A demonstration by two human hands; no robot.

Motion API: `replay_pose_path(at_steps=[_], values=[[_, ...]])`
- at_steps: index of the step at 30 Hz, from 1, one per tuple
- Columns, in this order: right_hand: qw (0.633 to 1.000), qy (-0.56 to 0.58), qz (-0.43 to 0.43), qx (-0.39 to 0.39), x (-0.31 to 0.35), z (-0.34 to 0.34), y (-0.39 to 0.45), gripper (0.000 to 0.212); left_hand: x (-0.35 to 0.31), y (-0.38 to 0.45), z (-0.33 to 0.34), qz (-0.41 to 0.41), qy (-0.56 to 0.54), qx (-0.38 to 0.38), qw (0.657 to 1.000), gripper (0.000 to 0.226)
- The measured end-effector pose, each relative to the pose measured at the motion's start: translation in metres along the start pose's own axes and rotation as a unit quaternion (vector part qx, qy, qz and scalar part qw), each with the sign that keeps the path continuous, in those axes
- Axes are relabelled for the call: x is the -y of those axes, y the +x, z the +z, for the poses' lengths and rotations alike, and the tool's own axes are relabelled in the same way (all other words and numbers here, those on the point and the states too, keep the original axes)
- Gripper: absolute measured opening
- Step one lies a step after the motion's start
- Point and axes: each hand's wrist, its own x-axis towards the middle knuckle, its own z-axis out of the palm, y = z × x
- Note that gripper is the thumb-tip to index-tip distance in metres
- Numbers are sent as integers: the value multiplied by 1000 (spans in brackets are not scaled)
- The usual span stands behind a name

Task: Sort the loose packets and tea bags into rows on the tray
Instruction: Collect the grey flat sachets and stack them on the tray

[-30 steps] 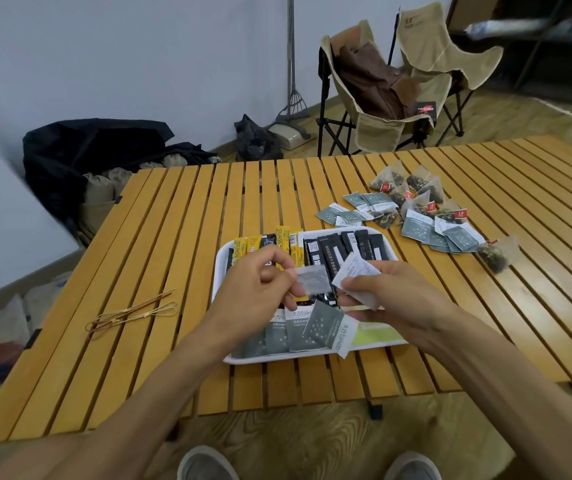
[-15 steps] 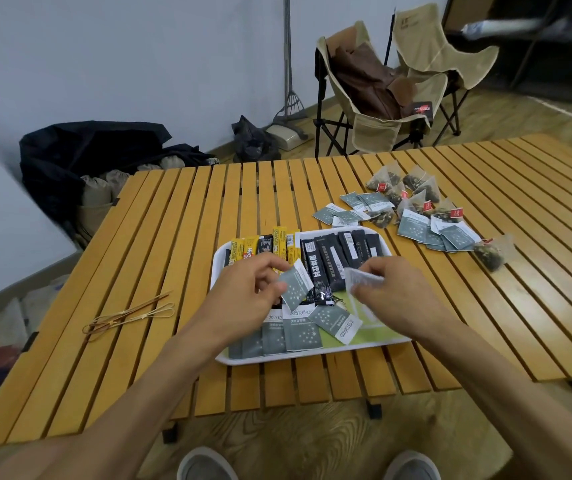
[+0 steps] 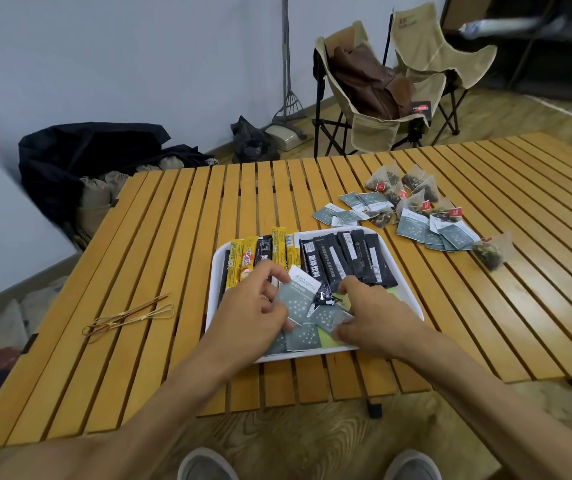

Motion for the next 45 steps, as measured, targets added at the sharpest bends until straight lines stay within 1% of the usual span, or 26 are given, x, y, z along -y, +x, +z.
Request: replay_pose_path(at_steps=[1,3,5,7,11,17,19,21,23,25,27,30,31,33,34,38,40,42,43,45], values=[[1000,-12,3,2,-1,-1,0,46,0,-3,2,2,-2,8,1000,30],[1000,-23,6,12,-2,-3,2,36,1,-7,8,11,3,23,1000,28],[1000,-13,11,24,-3,-5,3,27,1,-9,14,18,26,25,999,24],[1000,-5,9,27,-4,-5,4,25,1,-10,20,25,56,24,998,17],[999,-29,-3,20,-9,-9,2,37,2,-12,25,35,93,40,994,18],[998,-42,22,48,-20,-22,4,29,6,-12,28,56,178,52,981,23],[998,-40,24,49,-23,-23,4,36,7,-10,30,72,201,44,976,22],[997,-31,32,59,-25,-24,5,45,7,-7,31,93,223,19,970,18],[996,-32,43,69,-26,-25,6,46,6,-3,32,120,256,-1,959,21],[996,-27,44,70,-27,-26,6,45,7,0,33,126,292,20,948,28],[997,-11,36,62,-29,-27,4,46,9,1,33,127,315,47,939,30],[999,35,23,33,-36,-28,3,42,12,3,32,135,319,54,936,31],[998,56,23,24,-39,-30,2,36,11,3,32,136,320,56,936,31],[996,91,11,9,-42,-34,1,14,12,5,31,139,323,61,934,31],[994,107,3,3,-43,-36,0,7,12,5,30,140,324,63,934,31],[983,179,-14,-22,-40,-41,-5,14,14,5,28,141,331,71,930,31],[976,215,-19,-27,-38,-41,-6,14,13,5,27,142,335,76,928,31],[969,242,-33,-22,-35,-39,-7,13,10,4,26,146,329,59,931,30],[966,254,-45,-15,-33,-38,-8,13,7,5,26,149,307,38,939,29],[958,276,-73,-9,-30,-37,-9,16,1,6,25,134,206,-7,969,28]])
